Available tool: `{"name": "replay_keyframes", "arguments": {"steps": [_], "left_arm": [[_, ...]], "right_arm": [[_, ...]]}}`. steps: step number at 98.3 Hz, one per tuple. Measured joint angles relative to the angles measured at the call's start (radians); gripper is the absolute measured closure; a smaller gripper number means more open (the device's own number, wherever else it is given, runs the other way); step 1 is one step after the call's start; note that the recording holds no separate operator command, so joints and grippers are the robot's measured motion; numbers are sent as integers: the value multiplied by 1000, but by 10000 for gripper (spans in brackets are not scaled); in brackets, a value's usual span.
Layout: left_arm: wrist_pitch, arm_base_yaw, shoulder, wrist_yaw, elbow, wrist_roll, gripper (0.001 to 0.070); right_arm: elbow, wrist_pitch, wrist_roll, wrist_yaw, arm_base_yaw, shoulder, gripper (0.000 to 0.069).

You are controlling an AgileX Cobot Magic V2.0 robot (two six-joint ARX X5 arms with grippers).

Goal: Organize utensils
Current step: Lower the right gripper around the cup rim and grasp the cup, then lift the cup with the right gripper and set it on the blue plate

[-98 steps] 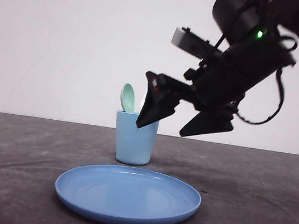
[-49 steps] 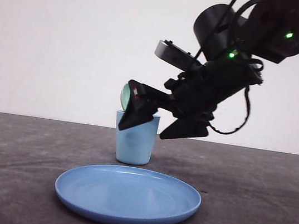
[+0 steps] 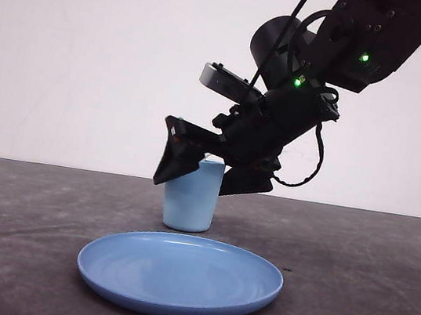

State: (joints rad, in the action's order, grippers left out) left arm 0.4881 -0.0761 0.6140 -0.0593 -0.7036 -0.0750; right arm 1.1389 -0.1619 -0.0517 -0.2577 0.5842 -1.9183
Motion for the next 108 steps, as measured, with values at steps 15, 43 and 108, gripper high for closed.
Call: {"name": "replay_keyframes", "arguments": {"steps": [15,43,108], "left_arm": [[0,0,0,0,0,0,474],[0,0,0,0,0,0,474],[2,0,0,0,0,0,474]], "right_arm": [[1,5,3,3,0,0,200],[3,97,2,0,3,43,212],[-303,222,-10,132,196,550,213]]}}
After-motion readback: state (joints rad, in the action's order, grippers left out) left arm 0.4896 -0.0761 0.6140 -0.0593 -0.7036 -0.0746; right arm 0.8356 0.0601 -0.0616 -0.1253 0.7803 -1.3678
